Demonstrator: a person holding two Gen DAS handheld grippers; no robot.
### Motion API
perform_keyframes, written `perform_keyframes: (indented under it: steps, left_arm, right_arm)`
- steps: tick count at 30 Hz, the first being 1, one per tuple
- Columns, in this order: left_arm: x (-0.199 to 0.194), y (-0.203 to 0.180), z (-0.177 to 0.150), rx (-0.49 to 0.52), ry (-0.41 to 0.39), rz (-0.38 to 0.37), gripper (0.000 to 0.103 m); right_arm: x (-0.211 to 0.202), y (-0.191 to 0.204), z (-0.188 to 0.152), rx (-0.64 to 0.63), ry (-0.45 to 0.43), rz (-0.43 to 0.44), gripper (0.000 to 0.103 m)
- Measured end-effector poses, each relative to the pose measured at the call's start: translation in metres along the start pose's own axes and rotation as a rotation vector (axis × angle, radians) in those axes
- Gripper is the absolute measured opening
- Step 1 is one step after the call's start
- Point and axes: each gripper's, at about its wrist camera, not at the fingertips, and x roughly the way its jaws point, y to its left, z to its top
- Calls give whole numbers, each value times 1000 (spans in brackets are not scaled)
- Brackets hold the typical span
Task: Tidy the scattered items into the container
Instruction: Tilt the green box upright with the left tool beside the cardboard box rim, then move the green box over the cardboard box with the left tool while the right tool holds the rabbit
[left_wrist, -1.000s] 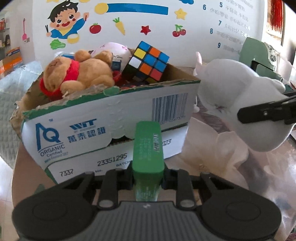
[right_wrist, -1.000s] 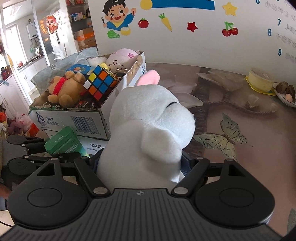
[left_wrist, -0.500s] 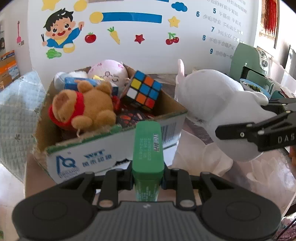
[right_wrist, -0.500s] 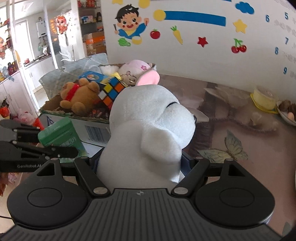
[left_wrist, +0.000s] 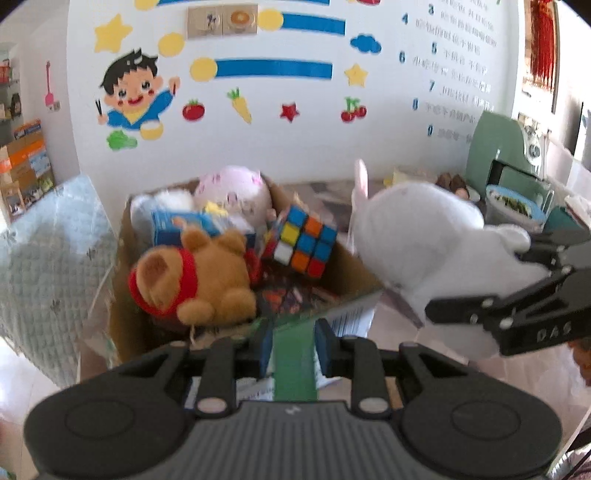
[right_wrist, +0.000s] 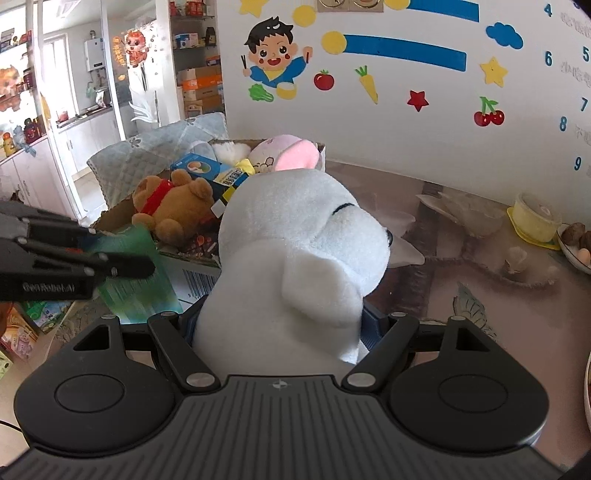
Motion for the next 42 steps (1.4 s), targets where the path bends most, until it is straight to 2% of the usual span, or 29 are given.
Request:
perform_keyframes:
  steps: [6, 10, 12, 14, 16, 17, 18, 19, 20, 22, 24, 28, 30, 33, 36, 37, 39, 42]
  left_arm:
    - [6, 7, 7, -1, 2, 14, 25]
    - [6, 9, -5, -17, -1, 13, 26]
    - [0, 15, -14, -46, -20, 10, 43]
    - [-7, 21, -27, -80, -32, 23, 52]
    - [-11, 24, -42, -83, -26, 55, 53]
    - [-10, 23, -50, -68, -6, 79, 62]
    - [-8, 23, -57, -54, 15, 103, 78]
    - [-4, 23, -63, -59, 47, 107, 85]
    - [1, 23, -69, -69, 78, 114, 90]
    - [11, 17, -79, -73, 137, 127, 92]
    - [22, 7, -86, -62, 182, 126, 101]
    - [40, -15, -93, -21, 214, 178, 103]
    - [51, -24, -96, 6, 228, 230, 103]
    - [68, -26, -100, 1, 260, 286, 103]
    - [72, -22, -104, -21, 213, 292, 102]
    - [71, -19, -104, -39, 197, 277, 100]
    - [69, -13, -105, -75, 166, 248, 71]
    - [66, -11, -104, -54, 152, 239, 69]
  right_arm:
    - [0, -1, 3, -1, -6, 7, 98]
    - [2, -2, 1, 5, 0, 8, 98]
    - [2, -3, 0, 12, 3, 8, 98]
    - [3, -5, -2, 18, 7, 8, 98]
    - [2, -6, -5, 20, 10, 0, 98]
    - [3, -7, -6, 24, 12, -3, 98]
    - [3, -9, -7, 30, 15, -5, 98]
    - [4, -10, -7, 35, 17, -6, 98]
    - [4, -11, -8, 39, 17, -8, 98]
    - [5, -10, -9, 40, 17, -11, 98]
    - [7, -9, -10, 39, 18, -11, 98]
    - [10, -8, -13, 43, 24, -6, 98]
    - [10, -9, -15, 49, 26, -4, 98]
    - [10, -11, -18, 58, 31, -7, 98]
    - [11, -16, -22, 72, 37, -11, 98]
    - [11, -17, -24, 77, 39, -12, 99]
    - [11, -20, -26, 84, 44, -12, 99]
    - [10, -23, -29, 92, 44, -13, 99]
